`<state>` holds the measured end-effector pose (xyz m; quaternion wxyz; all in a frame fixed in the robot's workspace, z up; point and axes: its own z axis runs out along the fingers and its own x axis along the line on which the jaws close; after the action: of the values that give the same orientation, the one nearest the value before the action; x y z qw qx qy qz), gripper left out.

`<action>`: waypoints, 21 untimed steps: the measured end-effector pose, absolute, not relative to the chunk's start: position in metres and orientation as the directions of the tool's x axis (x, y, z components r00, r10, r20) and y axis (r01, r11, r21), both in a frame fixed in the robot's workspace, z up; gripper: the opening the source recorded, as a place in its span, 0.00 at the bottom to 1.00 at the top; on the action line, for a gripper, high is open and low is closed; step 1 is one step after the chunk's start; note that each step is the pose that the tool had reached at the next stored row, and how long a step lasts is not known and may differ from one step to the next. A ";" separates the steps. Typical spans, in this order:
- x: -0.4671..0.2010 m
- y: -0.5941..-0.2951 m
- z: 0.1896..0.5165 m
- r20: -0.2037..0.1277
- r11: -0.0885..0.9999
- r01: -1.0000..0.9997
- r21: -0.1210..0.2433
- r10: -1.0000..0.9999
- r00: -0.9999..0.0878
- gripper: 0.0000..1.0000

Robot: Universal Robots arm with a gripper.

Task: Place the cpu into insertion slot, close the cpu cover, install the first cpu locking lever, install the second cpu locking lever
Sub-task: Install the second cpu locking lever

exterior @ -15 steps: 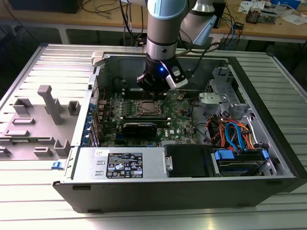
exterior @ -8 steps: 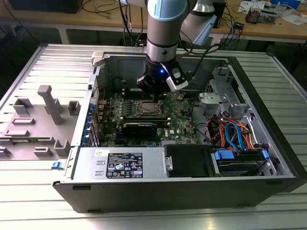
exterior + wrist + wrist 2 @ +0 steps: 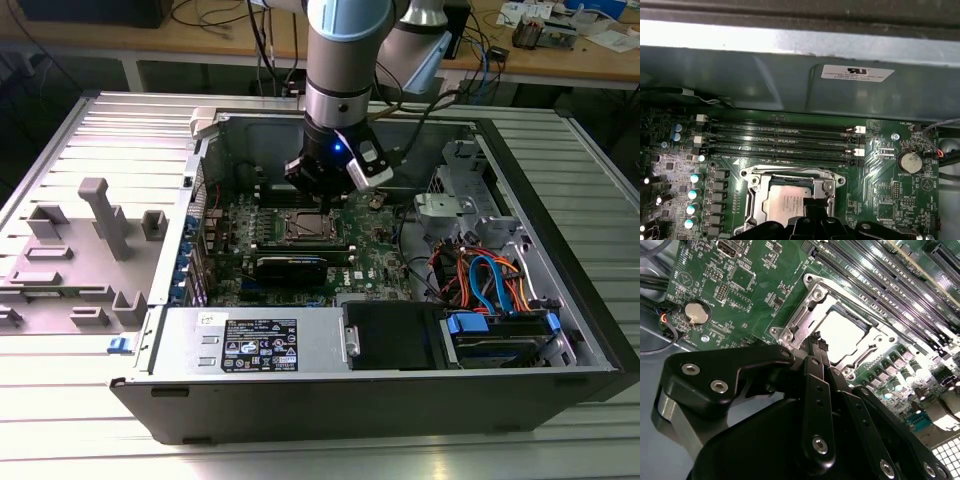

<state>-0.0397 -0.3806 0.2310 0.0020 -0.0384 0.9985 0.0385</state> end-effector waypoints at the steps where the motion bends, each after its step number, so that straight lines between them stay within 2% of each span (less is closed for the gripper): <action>1: -0.040 -0.381 0.231 -0.007 0.994 -0.077 0.076 -0.077 -0.997 0.11; 2: -0.040 -0.389 0.230 -0.006 0.995 -0.077 0.066 -0.077 -0.997 0.11; 4: -0.040 -0.392 0.240 -0.006 0.995 -0.077 0.066 -0.077 -0.997 0.11; 10: -0.040 -0.409 0.240 -0.006 0.995 -0.077 0.066 -0.077 -0.997 0.11; 21: -0.048 -0.421 0.250 -0.007 0.994 -0.077 0.074 -0.076 -0.997 0.11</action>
<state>-0.0482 -0.4209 0.2497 0.0019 -0.0384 0.9986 0.0370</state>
